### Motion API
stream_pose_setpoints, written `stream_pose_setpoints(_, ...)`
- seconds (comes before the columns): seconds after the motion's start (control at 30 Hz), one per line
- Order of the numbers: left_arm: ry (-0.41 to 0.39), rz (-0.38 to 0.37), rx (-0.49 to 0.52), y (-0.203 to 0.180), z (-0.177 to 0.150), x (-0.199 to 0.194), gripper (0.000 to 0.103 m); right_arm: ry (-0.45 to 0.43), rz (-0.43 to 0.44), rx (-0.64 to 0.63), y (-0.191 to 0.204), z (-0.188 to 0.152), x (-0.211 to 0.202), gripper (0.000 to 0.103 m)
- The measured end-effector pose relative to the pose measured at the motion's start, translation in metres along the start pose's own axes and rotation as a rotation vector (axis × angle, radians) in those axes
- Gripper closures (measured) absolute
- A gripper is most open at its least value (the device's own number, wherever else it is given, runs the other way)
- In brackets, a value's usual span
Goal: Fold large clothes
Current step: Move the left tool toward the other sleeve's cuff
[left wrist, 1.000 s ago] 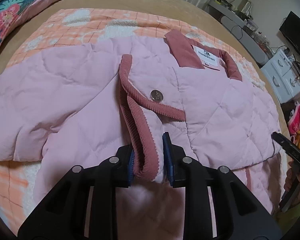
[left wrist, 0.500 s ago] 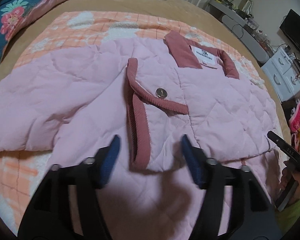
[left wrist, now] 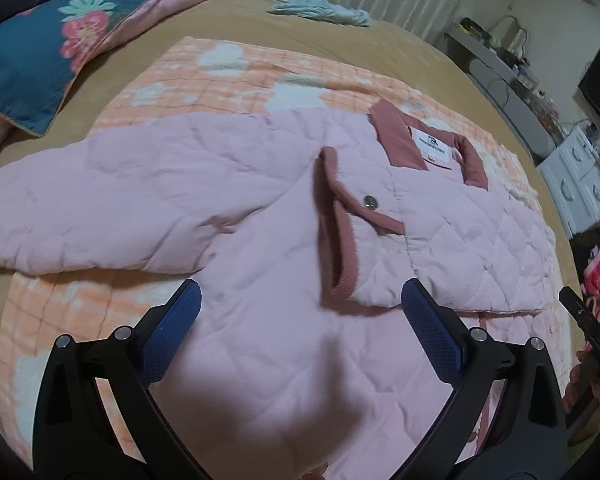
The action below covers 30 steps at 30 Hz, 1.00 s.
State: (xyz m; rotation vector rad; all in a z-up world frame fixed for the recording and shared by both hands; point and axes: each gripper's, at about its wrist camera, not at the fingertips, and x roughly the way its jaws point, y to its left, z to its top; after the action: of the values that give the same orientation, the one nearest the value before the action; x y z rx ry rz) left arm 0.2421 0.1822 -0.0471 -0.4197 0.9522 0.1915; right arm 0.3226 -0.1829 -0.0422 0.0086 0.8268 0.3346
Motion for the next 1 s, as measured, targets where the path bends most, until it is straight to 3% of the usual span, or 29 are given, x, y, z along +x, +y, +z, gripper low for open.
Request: stream_pose_setpoints(1.0, -0.094, 0.115, -0.232, 0.149, -0.016, -0.049, 0.009, -0.038, 0.198, -0.261, 0.206, 0.014, -0.011, 0.005)
